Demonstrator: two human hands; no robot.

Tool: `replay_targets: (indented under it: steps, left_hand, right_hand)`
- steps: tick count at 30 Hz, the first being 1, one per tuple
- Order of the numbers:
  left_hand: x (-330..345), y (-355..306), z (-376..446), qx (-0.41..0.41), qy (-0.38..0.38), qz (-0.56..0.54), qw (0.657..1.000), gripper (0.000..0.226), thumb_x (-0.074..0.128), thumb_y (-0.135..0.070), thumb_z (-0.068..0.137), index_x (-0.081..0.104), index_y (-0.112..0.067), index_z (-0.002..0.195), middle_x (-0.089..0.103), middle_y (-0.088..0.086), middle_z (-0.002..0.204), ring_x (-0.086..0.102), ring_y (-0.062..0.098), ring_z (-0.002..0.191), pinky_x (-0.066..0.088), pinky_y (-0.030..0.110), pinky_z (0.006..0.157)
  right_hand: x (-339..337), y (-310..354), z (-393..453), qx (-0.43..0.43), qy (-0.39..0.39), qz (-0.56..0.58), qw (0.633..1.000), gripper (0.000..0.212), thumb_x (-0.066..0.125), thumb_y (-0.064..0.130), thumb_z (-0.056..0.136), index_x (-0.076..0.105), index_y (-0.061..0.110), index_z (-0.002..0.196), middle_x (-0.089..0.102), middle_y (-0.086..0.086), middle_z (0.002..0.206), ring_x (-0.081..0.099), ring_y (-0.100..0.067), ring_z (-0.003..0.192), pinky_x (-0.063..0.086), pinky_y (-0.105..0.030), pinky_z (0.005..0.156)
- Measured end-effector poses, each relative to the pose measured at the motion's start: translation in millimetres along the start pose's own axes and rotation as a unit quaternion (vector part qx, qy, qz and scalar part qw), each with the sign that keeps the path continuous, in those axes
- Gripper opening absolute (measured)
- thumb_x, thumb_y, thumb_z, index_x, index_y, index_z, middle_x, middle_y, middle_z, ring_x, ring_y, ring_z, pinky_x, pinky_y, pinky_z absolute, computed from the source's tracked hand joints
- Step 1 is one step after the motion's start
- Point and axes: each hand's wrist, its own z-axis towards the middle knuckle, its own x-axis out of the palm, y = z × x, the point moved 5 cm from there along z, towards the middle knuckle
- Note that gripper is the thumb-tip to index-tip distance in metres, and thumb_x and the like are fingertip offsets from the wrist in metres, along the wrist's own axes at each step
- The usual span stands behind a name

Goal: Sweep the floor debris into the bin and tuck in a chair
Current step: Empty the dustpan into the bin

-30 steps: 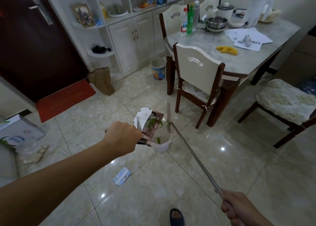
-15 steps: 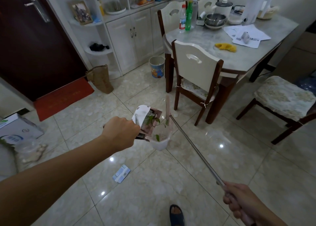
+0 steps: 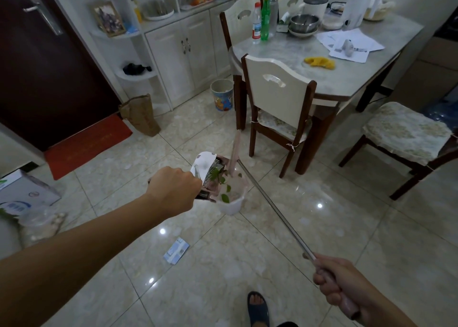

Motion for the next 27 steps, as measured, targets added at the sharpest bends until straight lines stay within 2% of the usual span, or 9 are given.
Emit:
replay_targets:
  steps: [4, 8, 10, 14, 18, 21, 27]
  left_hand:
    - [-2, -3, 6, 0.005, -0.011, 0.014, 1.000, 0.036, 0.061, -0.034, 0.086, 0.039, -0.023, 0.060, 0.038, -0.008, 0.043, 0.034, 0.007, 0.034, 0.019, 0.020, 0.038]
    - [-8, -5, 12, 0.003, -0.018, 0.014, 1.000, 0.033, 0.059, -0.034, 0.086, 0.041, -0.023, 0.062, 0.039, -0.007, 0.047, 0.036, 0.007, 0.038, 0.021, 0.021, 0.039]
    - [-13, -6, 14, -0.001, -0.022, 0.020, 1.000, 0.040, 0.058, -0.031, 0.086, 0.031, -0.022, 0.057, 0.038, -0.007, 0.047, 0.035, 0.008, 0.038, 0.023, 0.022, 0.039]
    - [-19, -11, 16, -0.001, -0.017, 0.021, 1.000, 0.028, 0.057, -0.023, 0.084, 0.038, -0.022, 0.063, 0.041, -0.005, 0.048, 0.045, 0.014, 0.042, 0.042, 0.024, 0.044]
    - [-23, -16, 19, 0.007, -0.016, 0.038, 0.999, 0.032, 0.057, -0.024, 0.085, 0.037, -0.023, 0.061, 0.038, -0.006, 0.047, 0.036, 0.010, 0.038, 0.023, 0.023, 0.040]
    - [-22, -18, 20, 0.010, -0.021, 0.044, 0.999, 0.031, 0.058, -0.026, 0.085, 0.037, -0.024, 0.061, 0.039, -0.006, 0.046, 0.036, 0.009, 0.037, 0.021, 0.022, 0.039]
    - [-24, -25, 24, 0.027, -0.021, 0.054, 0.998, 0.035, 0.057, -0.030, 0.086, 0.031, -0.024, 0.063, 0.037, -0.006, 0.048, 0.033, 0.009, 0.038, 0.020, 0.023, 0.039]
  right_hand:
    - [8, -16, 12, 0.030, 0.024, 0.028, 0.999, 0.027, 0.044, 0.010, 0.099, 0.057, -0.004, 0.118, 0.043, -0.009, 0.054, 0.028, -0.007, 0.033, 0.024, -0.010, 0.031]
    - [20, -33, 26, 0.058, 0.042, 0.049, 0.996, 0.027, 0.046, 0.015, 0.099, 0.059, -0.002, 0.115, 0.044, -0.007, 0.054, 0.028, -0.006, 0.033, 0.023, -0.011, 0.032]
    - [22, -40, 33, 0.056, 0.035, 0.048, 0.997, 0.026, 0.047, 0.015, 0.099, 0.061, 0.000, 0.115, 0.044, -0.008, 0.055, 0.029, -0.007, 0.034, 0.024, -0.012, 0.032]
    - [20, -53, 43, 0.055, 0.017, 0.043, 0.997, 0.025, 0.048, 0.016, 0.098, 0.062, -0.001, 0.110, 0.045, -0.008, 0.055, 0.031, -0.009, 0.035, 0.024, -0.015, 0.033]
    - [11, -65, 51, 0.061, -0.005, 0.038, 0.997, 0.019, 0.049, 0.015, 0.097, 0.058, -0.001, 0.100, 0.045, -0.008, 0.053, 0.030, -0.010, 0.035, 0.024, -0.016, 0.032]
    - [4, -75, 60, 0.071, -0.015, 0.036, 0.997, 0.024, 0.049, 0.015, 0.096, 0.059, -0.005, 0.101, 0.045, -0.007, 0.052, 0.031, -0.011, 0.035, 0.025, -0.017, 0.032]
    - [5, -85, 67, 0.080, 0.013, 0.016, 0.997, 0.026, 0.046, 0.014, 0.096, 0.061, -0.001, 0.112, 0.052, -0.009, 0.054, 0.043, -0.015, 0.039, 0.034, -0.023, 0.038]
